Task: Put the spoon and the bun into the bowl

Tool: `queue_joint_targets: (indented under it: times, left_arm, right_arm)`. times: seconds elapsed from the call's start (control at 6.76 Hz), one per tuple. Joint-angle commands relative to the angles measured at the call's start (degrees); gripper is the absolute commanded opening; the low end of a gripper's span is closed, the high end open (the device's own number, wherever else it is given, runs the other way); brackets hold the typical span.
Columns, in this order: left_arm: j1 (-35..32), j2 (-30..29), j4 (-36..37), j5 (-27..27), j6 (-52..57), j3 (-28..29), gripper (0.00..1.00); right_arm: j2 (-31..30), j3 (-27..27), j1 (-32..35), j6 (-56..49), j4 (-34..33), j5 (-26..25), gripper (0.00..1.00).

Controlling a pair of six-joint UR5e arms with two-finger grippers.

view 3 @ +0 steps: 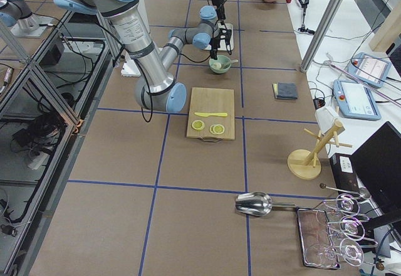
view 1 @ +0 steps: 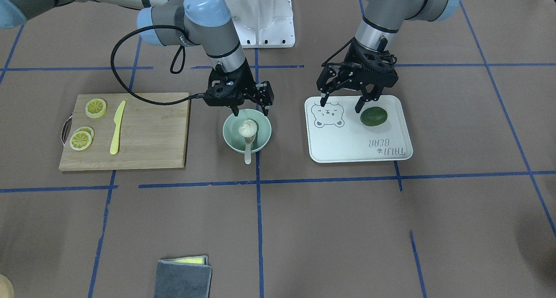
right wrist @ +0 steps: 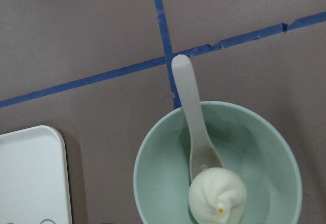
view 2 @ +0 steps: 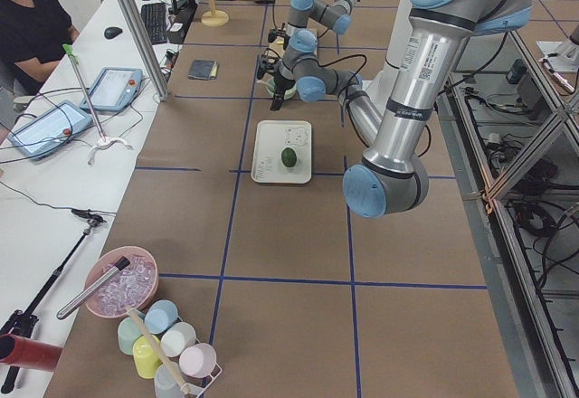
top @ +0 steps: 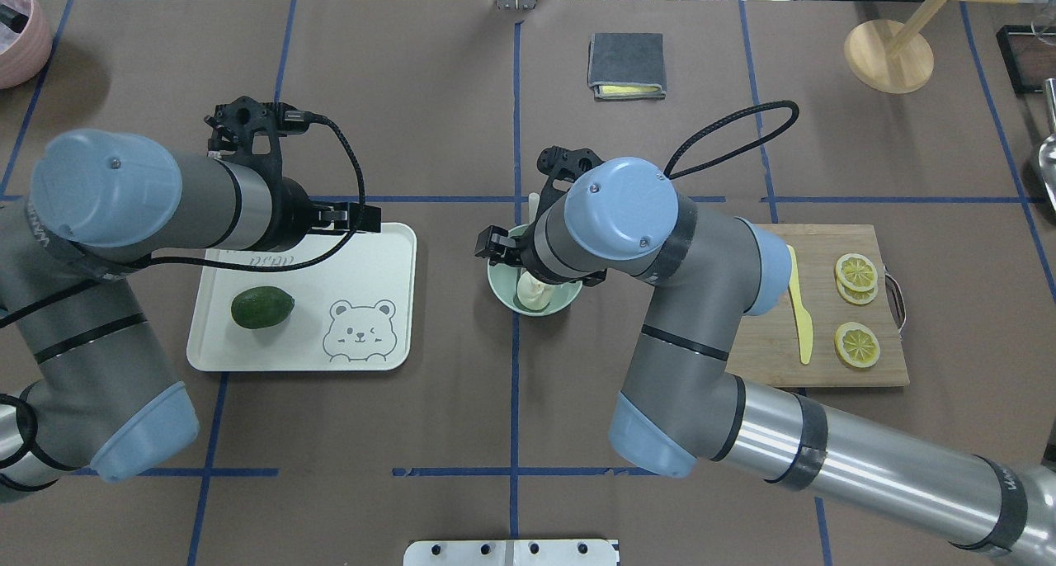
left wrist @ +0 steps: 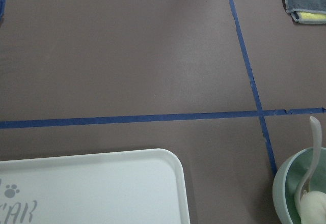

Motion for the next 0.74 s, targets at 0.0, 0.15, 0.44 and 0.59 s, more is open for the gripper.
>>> queue_joint_targets:
  times: [0.0, 0.15, 0.44, 0.59]
  left_arm:
    - [-1.98, 3.32, -0.06, -0.17, 5.91, -0.02, 0.99]
    - [-5.83, 5.61, -0.32, -1.22, 12.92, -0.02, 0.99]
    - [-15.65, 8.6, -0.15, -10.51, 28.72, 1.38, 0.99]
    - [-20.76, 11.67, -0.15, -13.94, 37.6, 1.99, 0.99]
  right_arm:
    - [-7.29, 5.73, 3.89, -1.03, -0.29, 2.2, 1.0]
    - [-10.2, 5.92, 8.88, -2.35, -0.28, 7.09, 1.0]
    - [-18.98, 8.9, 17.59, -17.58, -0.28, 13.09, 1.0]
    - [-22.16, 9.0, 22.16, -23.22, -0.37, 17.47, 1.0]
